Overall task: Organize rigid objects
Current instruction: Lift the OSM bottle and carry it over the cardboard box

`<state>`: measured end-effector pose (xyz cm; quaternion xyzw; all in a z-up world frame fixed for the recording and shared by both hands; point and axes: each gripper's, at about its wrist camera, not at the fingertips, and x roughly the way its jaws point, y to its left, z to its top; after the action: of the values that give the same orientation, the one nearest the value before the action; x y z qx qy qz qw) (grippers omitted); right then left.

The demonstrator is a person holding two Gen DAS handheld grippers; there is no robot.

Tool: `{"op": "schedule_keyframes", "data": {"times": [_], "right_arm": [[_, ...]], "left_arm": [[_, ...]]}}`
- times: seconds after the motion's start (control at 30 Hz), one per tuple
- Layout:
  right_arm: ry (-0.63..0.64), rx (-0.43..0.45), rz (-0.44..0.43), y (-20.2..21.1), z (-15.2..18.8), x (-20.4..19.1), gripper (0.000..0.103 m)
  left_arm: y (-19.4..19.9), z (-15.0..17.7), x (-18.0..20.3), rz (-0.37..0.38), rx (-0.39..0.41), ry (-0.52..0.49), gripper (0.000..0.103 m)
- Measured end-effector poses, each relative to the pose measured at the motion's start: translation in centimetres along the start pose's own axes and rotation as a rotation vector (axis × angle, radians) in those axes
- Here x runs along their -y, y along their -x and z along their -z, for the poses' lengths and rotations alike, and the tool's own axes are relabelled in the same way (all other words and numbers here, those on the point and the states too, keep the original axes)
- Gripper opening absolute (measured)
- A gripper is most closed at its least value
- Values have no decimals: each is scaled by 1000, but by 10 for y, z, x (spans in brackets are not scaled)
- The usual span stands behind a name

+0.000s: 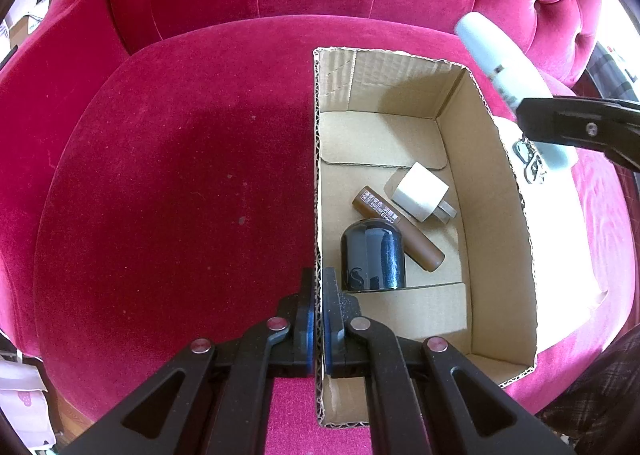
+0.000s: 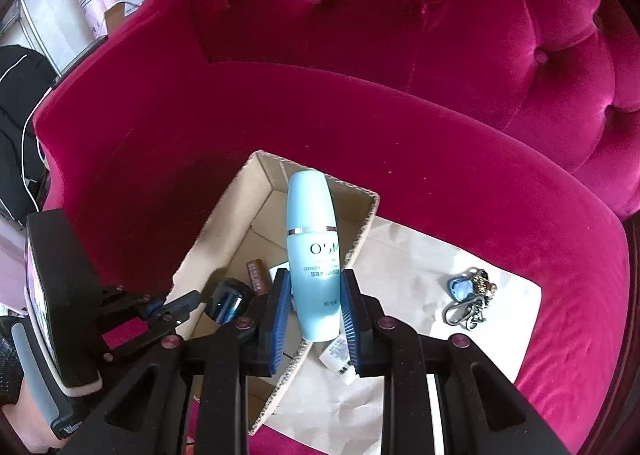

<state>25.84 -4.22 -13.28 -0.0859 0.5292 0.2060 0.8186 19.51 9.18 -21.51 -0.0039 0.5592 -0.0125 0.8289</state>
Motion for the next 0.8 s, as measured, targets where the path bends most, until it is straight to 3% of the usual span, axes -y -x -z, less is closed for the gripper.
{"op": "schedule_keyframes", "data": {"times": [0.8], "right_arm": [[27,-44,-40,-28,-12,-22,26]], "left_arm": [[0,0,0,1,-1,3,3]]}}
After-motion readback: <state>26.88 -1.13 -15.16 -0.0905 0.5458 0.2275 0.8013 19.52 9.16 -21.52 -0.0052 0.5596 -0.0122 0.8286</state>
